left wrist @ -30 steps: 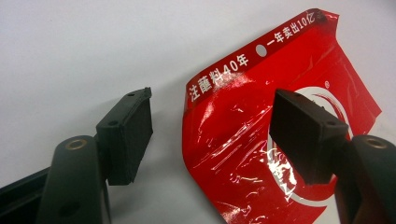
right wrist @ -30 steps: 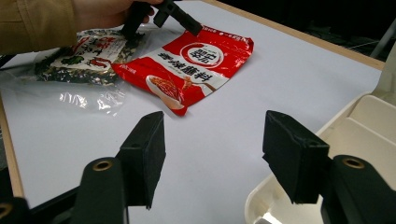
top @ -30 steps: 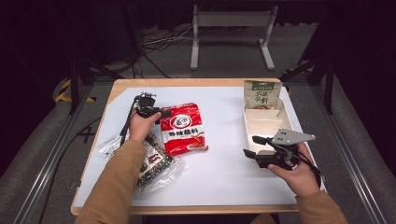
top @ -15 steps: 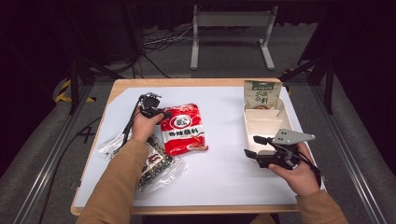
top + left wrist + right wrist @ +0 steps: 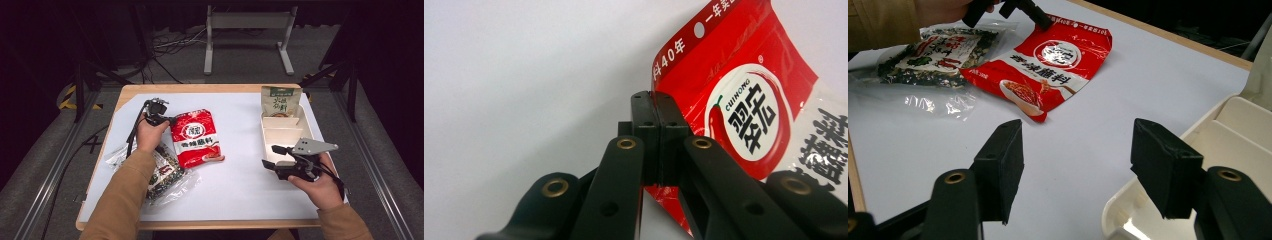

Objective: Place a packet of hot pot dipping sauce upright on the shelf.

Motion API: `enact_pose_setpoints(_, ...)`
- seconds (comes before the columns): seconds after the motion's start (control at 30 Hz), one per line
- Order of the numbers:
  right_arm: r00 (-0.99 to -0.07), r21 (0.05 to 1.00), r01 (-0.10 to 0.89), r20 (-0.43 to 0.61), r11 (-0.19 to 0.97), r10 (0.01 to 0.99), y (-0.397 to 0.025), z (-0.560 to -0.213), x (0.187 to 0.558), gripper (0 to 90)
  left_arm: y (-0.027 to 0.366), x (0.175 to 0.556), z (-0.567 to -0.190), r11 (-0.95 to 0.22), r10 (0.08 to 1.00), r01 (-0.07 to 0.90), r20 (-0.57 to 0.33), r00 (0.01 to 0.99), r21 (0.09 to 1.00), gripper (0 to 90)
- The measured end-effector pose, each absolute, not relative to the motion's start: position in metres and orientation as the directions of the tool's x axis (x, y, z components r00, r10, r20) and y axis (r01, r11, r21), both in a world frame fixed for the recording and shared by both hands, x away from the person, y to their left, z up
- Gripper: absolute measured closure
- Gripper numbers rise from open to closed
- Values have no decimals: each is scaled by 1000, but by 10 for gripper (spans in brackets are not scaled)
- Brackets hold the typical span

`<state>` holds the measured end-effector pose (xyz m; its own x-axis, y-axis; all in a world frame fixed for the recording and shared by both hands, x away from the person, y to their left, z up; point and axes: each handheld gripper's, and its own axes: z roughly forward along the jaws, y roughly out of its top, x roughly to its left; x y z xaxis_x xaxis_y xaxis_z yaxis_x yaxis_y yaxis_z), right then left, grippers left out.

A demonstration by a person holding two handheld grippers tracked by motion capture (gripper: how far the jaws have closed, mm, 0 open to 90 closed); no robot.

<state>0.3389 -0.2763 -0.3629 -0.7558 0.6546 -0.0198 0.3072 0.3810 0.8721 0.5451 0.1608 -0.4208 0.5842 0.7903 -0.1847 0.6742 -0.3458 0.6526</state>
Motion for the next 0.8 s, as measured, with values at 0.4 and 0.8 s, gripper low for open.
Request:
enact_pose_setpoints(0.4,-763,878,299,-16,375,646,-275,-358,338,426,157,519,-383,-334,750,627,-206,629,704,897)
enact_pose_setpoints(0.8,-764,881,301,-6,364,646,-269,-355,338,447,151,484,-338,-286,677,557,-247,693,780,897)
